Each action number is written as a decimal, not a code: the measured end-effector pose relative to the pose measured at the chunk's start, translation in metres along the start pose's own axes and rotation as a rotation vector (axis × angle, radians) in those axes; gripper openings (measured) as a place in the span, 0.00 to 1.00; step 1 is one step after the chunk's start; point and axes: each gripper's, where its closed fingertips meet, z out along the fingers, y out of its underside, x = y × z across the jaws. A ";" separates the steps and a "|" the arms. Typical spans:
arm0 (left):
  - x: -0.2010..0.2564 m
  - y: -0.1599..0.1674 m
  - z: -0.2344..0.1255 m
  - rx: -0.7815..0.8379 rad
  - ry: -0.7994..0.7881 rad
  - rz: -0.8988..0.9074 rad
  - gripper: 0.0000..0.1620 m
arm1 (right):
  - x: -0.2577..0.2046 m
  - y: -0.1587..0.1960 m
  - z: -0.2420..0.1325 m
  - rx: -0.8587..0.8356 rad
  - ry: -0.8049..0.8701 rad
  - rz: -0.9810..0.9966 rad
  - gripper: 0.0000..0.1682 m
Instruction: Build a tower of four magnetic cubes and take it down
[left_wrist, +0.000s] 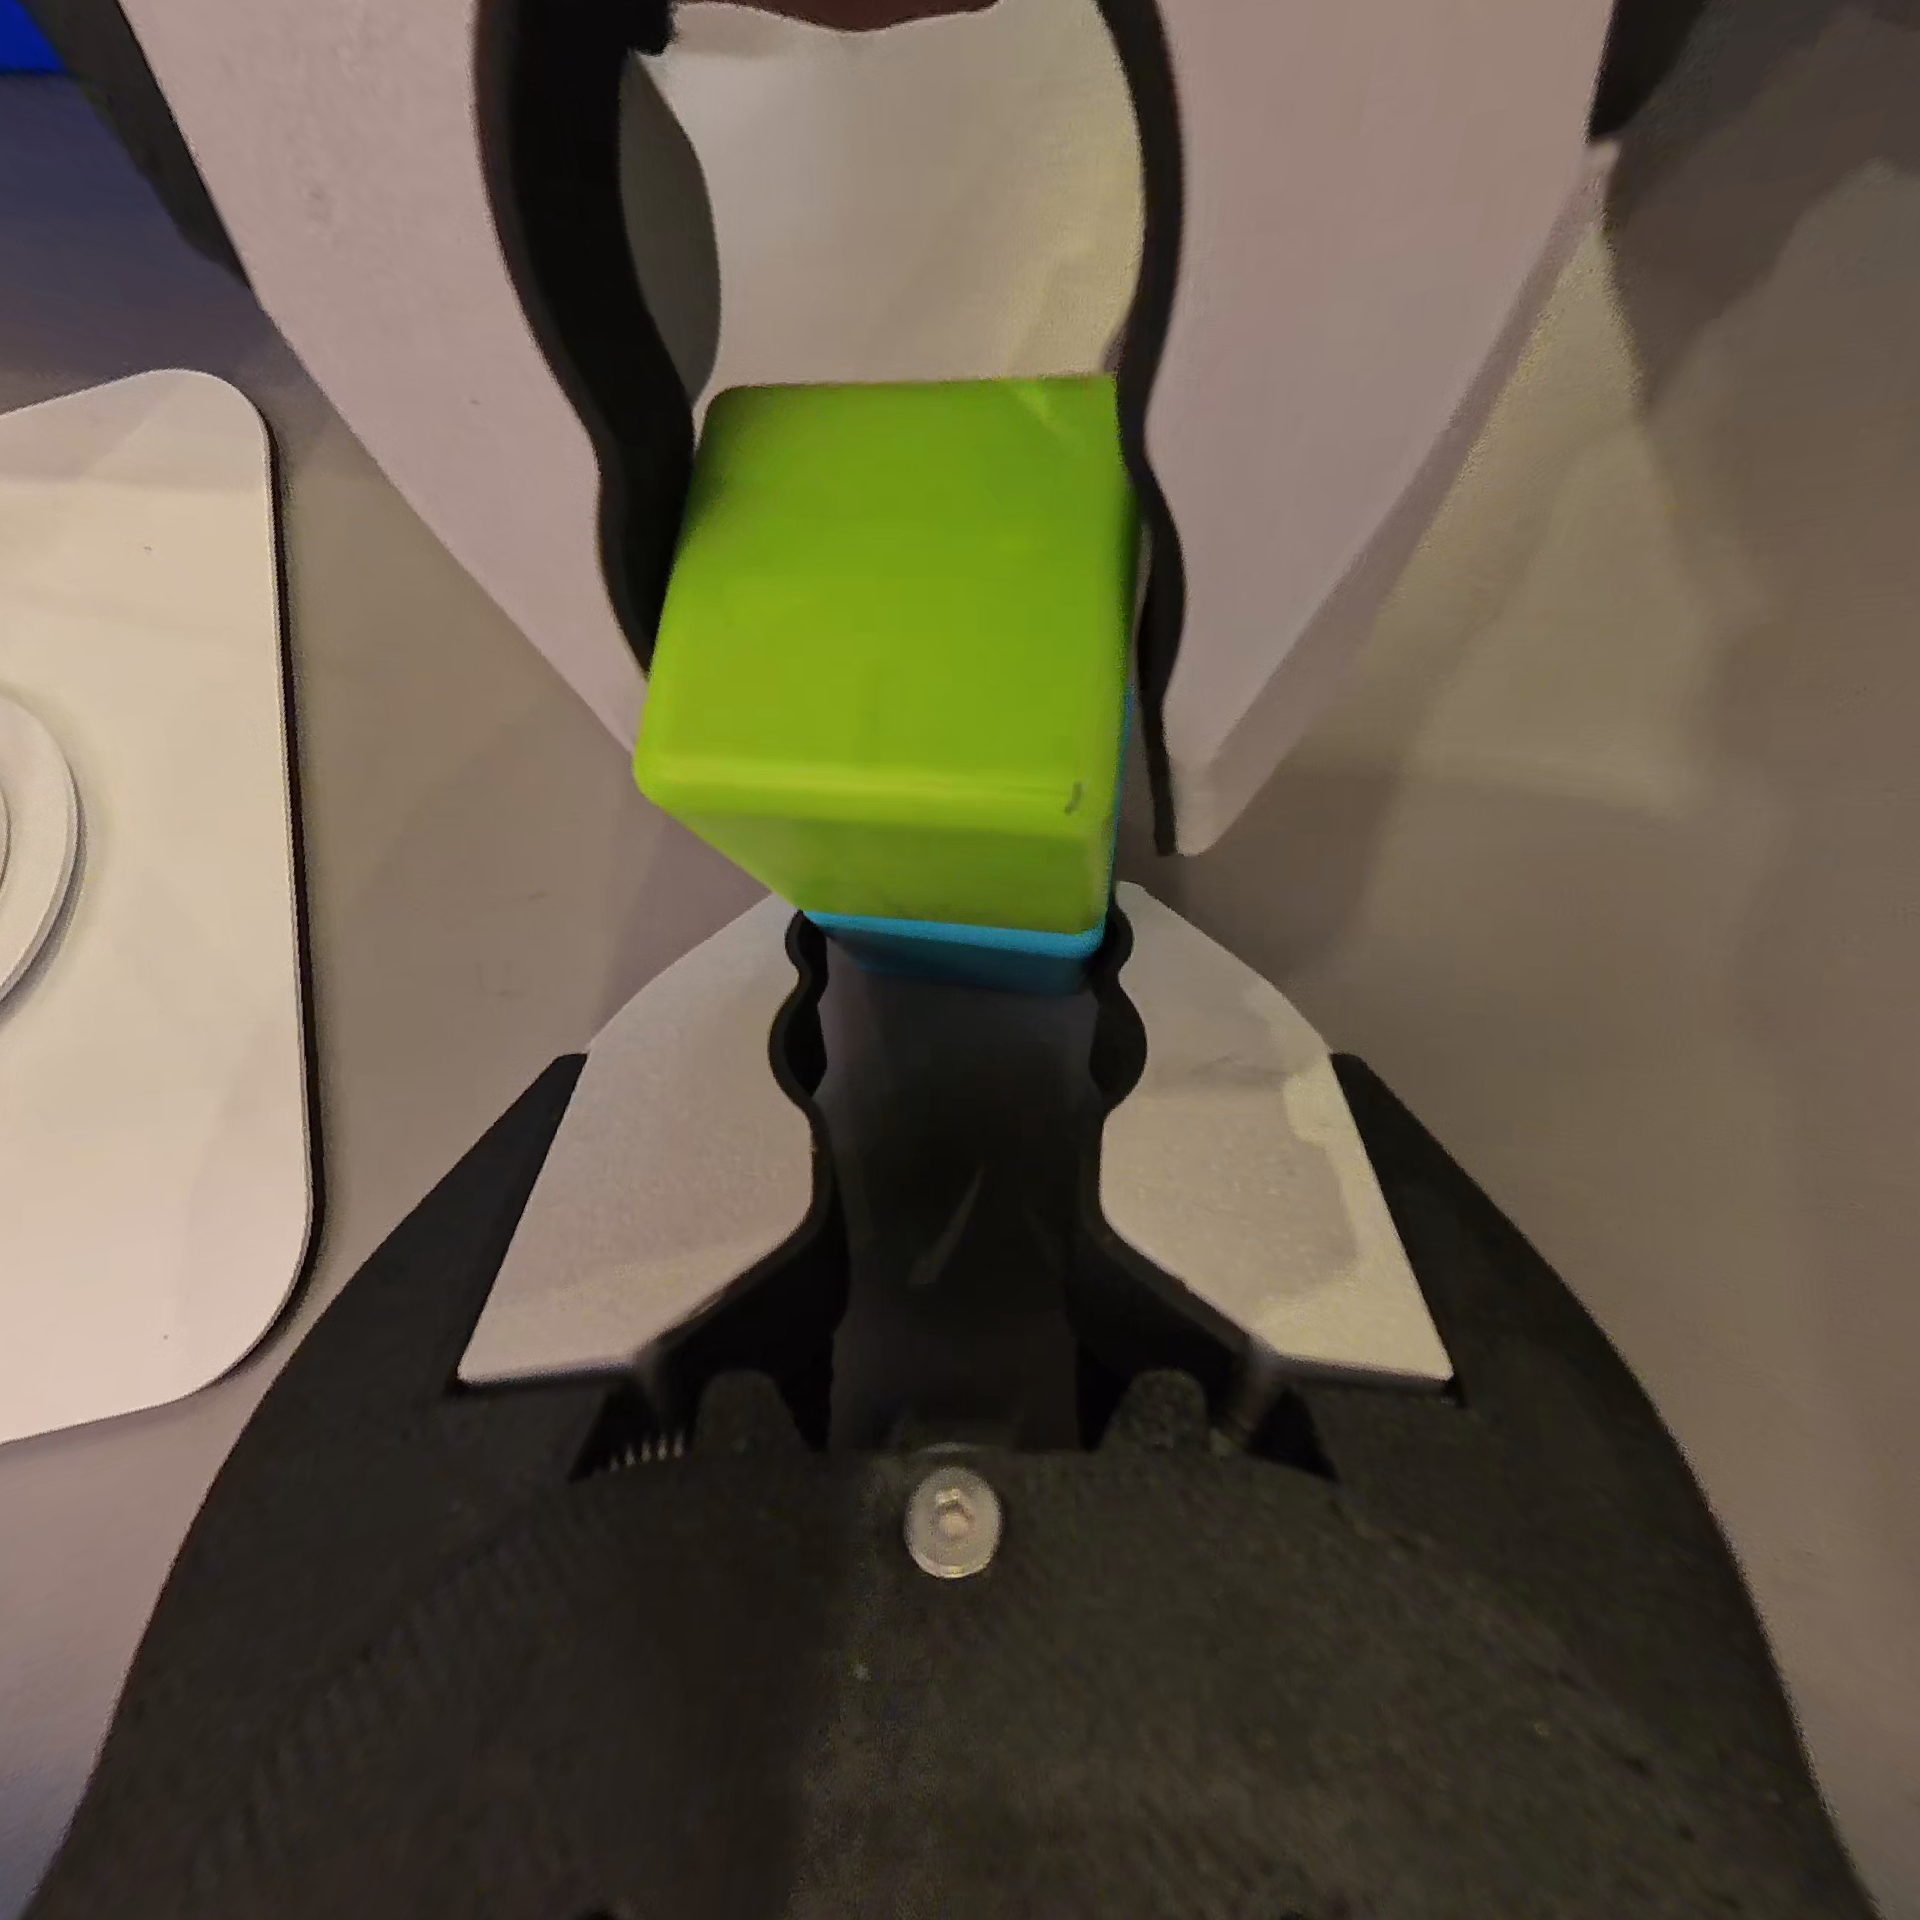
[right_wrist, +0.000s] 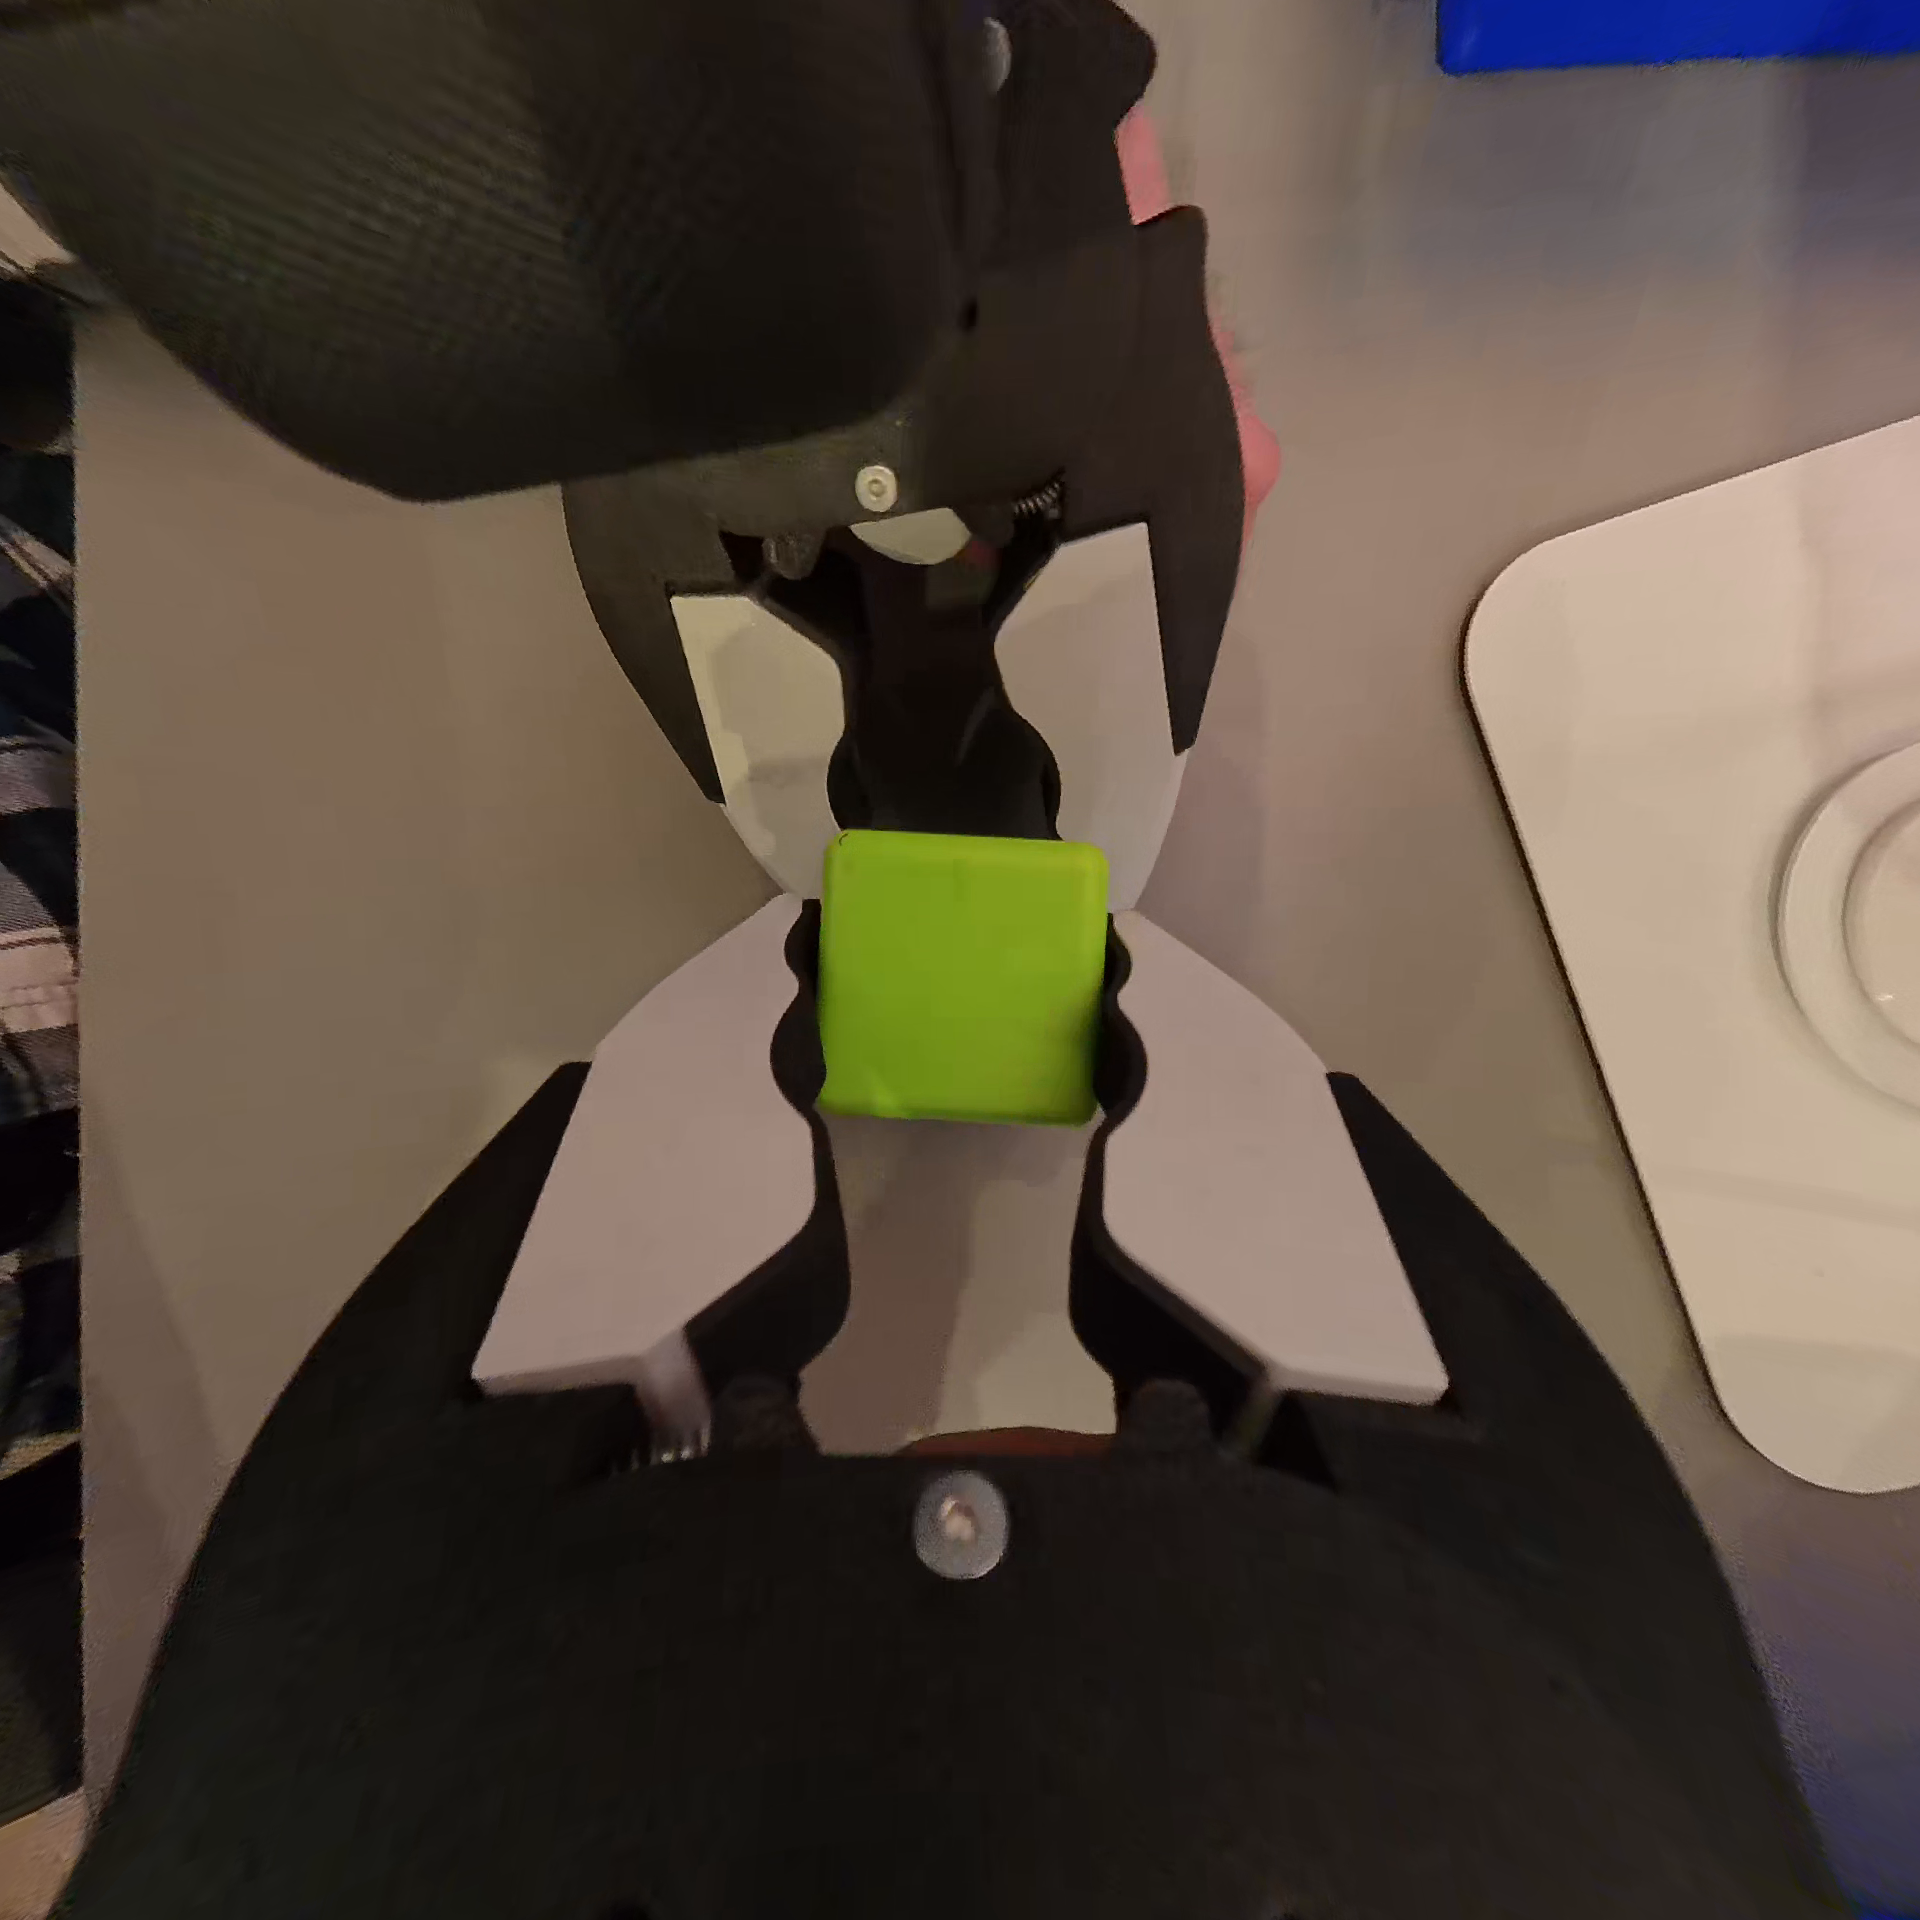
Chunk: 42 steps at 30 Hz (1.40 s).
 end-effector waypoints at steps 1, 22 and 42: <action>0.000 0.000 0.000 0.000 -0.003 0.003 0.30 | 0.001 0.000 -0.001 0.010 -0.013 0.014 0.30; 0.001 0.001 -0.001 0.001 0.001 0.006 0.30 | 0.084 -0.004 -0.149 0.283 0.352 0.125 0.30; 0.002 0.002 -0.002 0.003 -0.004 0.017 0.30 | 0.214 0.172 -0.187 -0.109 0.720 0.449 0.30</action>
